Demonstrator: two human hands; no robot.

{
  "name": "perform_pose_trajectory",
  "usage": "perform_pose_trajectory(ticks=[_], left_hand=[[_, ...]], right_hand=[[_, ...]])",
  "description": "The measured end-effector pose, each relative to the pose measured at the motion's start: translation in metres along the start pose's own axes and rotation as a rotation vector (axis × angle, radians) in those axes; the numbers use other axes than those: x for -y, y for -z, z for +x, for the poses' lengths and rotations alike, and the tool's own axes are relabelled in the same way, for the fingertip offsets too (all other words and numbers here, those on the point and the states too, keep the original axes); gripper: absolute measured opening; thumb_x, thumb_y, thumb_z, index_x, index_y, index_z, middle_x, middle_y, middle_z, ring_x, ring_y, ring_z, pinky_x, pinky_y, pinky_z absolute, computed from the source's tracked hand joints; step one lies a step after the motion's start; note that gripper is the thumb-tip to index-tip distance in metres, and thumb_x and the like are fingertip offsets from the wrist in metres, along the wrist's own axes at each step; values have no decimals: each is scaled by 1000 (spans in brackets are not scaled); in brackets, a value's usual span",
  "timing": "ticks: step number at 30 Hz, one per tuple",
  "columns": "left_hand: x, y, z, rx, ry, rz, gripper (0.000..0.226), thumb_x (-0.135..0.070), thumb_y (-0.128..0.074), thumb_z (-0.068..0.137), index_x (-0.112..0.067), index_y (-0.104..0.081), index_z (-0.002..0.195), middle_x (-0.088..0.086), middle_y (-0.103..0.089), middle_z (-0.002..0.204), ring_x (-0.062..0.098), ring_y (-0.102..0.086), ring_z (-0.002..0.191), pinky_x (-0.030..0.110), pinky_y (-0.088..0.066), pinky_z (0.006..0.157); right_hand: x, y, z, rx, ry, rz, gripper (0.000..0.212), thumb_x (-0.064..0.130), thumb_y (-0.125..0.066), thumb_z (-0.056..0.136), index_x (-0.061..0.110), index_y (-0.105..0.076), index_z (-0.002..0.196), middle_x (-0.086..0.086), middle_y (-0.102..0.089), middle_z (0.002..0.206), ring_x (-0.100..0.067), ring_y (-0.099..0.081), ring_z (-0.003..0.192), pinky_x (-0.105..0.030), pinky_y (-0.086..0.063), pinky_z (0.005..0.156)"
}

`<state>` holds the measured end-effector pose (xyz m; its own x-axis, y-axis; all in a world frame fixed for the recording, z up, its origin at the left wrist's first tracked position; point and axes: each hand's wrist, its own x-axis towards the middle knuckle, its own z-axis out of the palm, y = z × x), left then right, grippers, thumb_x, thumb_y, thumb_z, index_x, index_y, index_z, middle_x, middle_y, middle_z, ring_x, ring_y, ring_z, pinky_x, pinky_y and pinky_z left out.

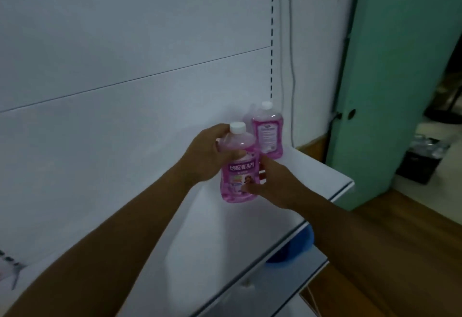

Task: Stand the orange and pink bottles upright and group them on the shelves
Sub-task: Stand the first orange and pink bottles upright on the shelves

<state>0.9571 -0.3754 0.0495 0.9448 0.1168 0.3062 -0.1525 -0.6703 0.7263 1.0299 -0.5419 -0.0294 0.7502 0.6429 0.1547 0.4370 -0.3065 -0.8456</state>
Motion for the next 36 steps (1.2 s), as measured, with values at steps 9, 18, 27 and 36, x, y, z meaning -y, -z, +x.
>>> perform_pose_trajectory(ticks=[9,18,27,36], left_hand=[[6,-81,82,-35,-104,-15,50,-21,-73,83,-26,-57,130,-13,-63,112,-6,-60,92,2,-43,76],[29,-105,123,-55,-52,173,54,-28,-68,87,-22,-51,138,6,-61,126,19,-54,112,28,-41,96],[25,-68,81,-24,-7,259,69,-27,-69,87,-18,-35,147,8,-48,141,23,-45,126,33,-36,107],[23,92,-72,-139,132,450,58,-35,-64,90,-23,-41,143,2,-56,132,11,-55,105,18,-39,83]], right_hand=[[-74,60,31,-254,-26,30,54,23,-78,78,17,-53,125,6,-65,103,-6,-62,92,-28,-56,78],[-101,62,68,-311,-51,92,50,20,-72,84,13,-51,128,4,-63,111,-10,-61,97,-27,-54,83],[-77,45,43,-668,57,-216,50,24,-68,87,10,-47,130,-8,-53,119,-20,-52,106,-35,-47,88],[58,-84,25,-13,333,-203,41,40,-61,90,18,-54,124,7,-59,116,-7,-58,99,-22,-48,83]])
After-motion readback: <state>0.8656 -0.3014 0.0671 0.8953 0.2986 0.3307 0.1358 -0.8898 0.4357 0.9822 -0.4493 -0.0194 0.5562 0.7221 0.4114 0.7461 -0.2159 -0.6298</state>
